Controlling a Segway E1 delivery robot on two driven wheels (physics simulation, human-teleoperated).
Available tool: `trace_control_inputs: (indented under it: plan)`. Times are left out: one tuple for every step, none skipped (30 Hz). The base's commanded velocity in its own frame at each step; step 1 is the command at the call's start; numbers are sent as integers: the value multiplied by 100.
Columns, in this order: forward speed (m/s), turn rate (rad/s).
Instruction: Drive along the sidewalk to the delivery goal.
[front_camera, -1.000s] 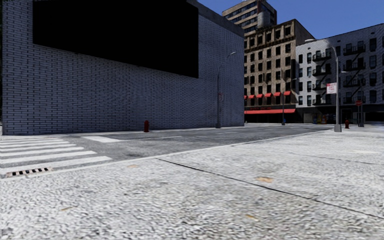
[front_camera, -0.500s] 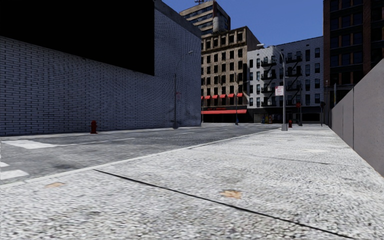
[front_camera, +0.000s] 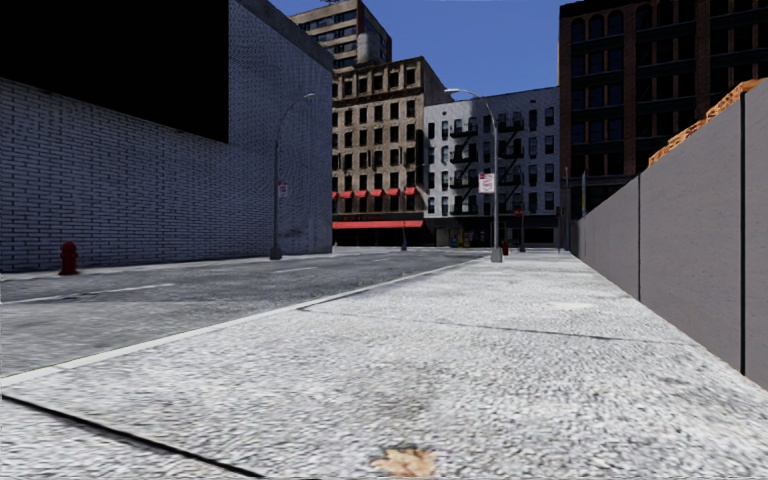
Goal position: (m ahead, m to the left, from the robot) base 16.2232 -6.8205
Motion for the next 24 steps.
trace_control_inputs:
  plan:
    - [193, -33]
    - [200, -32]
    - [200, -32]
    - [200, -32]
    - [200, -32]
    - [200, -32]
    - [200, -32]
    - [200, -32]
    - [200, -32]
    - [200, -32]
    - [200, -32]
    - [200, -36]
    - [200, -40]
    - [200, -42]
    - [200, -42]
    - [200, -43]
    - [200, -44]
    - [200, -44]
    - [200, -45]
    - [200, -47]
    - [200, -49]
    - [200, -49]
    - [200, -50]
    - [200, -51]
